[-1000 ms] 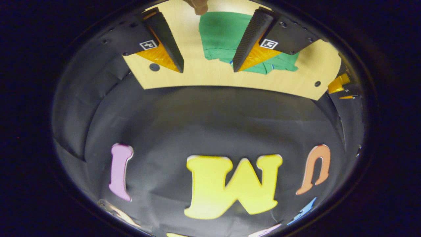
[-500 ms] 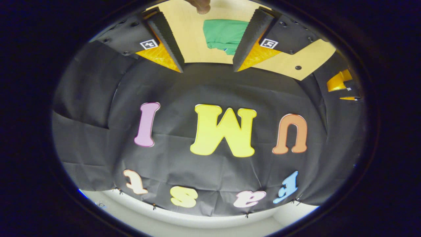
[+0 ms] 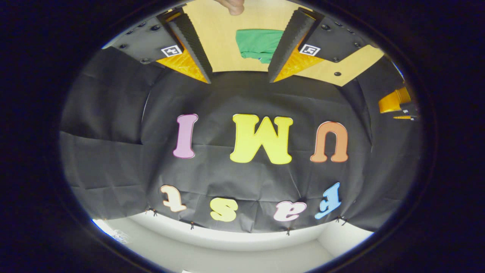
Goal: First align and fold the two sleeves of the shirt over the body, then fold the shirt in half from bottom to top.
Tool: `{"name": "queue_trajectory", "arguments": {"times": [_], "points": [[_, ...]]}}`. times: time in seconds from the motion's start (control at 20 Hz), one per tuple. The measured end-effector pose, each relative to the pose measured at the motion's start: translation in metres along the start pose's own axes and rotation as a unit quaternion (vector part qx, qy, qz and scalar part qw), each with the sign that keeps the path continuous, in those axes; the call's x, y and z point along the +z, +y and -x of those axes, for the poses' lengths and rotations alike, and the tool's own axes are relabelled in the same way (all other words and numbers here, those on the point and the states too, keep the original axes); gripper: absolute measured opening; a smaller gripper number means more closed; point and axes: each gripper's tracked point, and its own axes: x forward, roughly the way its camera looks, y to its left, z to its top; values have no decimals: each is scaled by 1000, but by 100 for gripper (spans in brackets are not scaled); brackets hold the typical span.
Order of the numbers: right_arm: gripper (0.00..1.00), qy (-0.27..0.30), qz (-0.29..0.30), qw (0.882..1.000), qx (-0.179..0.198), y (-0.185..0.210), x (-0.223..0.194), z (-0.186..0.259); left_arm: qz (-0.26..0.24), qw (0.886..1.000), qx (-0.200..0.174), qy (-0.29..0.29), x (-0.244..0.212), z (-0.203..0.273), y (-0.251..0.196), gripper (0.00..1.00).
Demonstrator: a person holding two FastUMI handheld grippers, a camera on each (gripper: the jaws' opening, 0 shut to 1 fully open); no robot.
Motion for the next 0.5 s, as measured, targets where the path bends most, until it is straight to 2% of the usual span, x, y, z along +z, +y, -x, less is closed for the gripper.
{"name": "queue_trajectory", "arguments": {"times": [0.05,0.1,0.25,0.5], "points": [[96,4,-4,1000,4,4,-4,5,-1,1000,1,-3,-2,5,0,97],[94,5,-9,1000,7,6,-8,7,0,1000,0,-7,-4,9,0,100],[93,-10,-3,1000,15,14,-4,12,-2,1000,-4,-10,-10,14,-5,97],[94,7,16,999,44,31,-14,3,7,1000,0,2,-19,10,-5,97]]}}
